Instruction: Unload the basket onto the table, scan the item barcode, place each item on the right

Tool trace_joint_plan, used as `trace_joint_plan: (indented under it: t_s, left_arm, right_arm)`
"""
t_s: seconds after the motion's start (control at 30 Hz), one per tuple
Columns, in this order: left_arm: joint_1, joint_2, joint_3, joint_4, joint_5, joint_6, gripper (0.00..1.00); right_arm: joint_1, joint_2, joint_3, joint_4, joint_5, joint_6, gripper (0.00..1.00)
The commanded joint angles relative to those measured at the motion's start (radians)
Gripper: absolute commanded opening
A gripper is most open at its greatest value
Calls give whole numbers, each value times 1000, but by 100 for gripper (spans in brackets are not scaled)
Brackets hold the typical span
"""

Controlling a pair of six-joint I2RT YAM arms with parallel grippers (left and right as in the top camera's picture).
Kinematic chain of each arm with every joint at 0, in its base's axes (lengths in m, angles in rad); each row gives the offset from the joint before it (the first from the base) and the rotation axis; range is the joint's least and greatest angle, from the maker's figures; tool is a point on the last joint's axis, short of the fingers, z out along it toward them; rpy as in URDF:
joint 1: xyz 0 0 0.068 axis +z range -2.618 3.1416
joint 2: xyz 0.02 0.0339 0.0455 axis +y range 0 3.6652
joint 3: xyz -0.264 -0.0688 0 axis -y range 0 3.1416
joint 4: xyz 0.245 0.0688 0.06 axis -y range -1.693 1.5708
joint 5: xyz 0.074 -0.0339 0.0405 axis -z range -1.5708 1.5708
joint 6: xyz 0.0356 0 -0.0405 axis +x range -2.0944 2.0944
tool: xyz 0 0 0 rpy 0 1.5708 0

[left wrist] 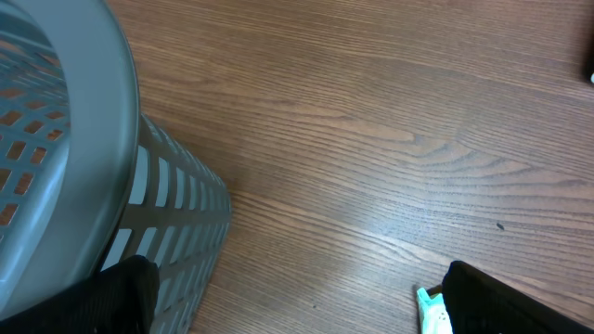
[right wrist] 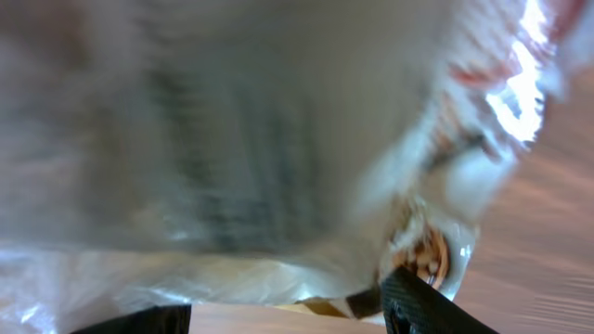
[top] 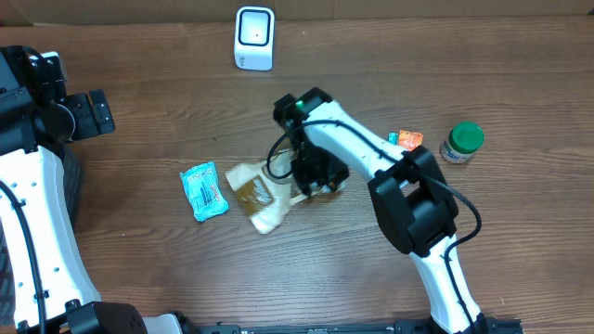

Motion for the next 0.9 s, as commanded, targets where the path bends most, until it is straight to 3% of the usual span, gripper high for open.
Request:
trace_joint_plan:
  t_s: [0.0,0.27,0.57,0.87]
  left_arm:
    - [-2,1,-3,1,-2,26,100]
    - [-2,1,-3,1,-2,26,100]
    - [-2,1,-3,1,-2,26,100]
    - [-2,1,-3,1,-2,26,100]
  right_arm:
    - [-51,-27,-5,35,196,15,62]
    - [-127,-27,8,252,228,1,62]
    - [-109,-89,129,228,207,-41,65]
    - [-137,-90,126,467,187,-60,65]
